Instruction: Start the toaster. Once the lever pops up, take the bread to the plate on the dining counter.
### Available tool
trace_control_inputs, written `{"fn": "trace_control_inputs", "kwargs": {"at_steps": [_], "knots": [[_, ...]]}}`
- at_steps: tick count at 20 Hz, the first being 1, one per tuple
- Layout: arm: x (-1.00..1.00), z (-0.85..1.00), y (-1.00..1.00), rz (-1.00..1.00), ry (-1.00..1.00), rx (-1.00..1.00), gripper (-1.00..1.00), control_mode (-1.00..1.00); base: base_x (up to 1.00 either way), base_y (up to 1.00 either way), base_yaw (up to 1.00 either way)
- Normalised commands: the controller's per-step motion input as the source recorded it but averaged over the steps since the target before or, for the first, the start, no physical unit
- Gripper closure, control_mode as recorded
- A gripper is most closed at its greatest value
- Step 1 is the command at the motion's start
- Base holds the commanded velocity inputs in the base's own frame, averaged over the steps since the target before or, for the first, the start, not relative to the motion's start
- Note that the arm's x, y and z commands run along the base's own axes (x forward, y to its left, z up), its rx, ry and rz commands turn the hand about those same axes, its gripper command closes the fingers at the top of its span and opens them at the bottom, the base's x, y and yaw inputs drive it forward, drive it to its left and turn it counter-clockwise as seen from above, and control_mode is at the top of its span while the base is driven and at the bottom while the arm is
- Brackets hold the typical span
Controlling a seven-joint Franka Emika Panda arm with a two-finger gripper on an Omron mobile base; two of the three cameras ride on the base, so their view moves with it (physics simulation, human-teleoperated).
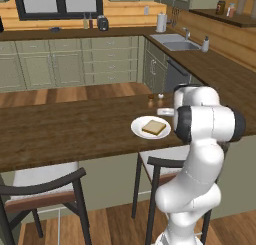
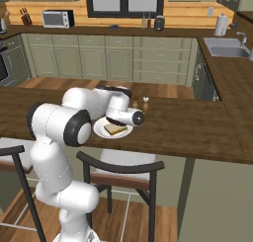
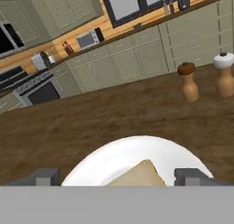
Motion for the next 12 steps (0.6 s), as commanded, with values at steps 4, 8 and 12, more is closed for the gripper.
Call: {"fn": "trace_control_inputs", "kwargs": {"at_steps": [4, 8, 12], "knots": [[-0.65, 0.31, -0.33, -0.05, 0.08, -0.08, -1.0, -1.0, 0.0, 0.0, 0.0], [-0.93, 0.43, -0.18, -0.02, 0.13, -0.04, -1.0, -1.0, 0.0, 0.0, 0.0], [-1.0, 0.86, -0.07, -0.02, 0.19, 0.0, -1.0, -1.0, 0.0, 0.0, 0.0]]}}
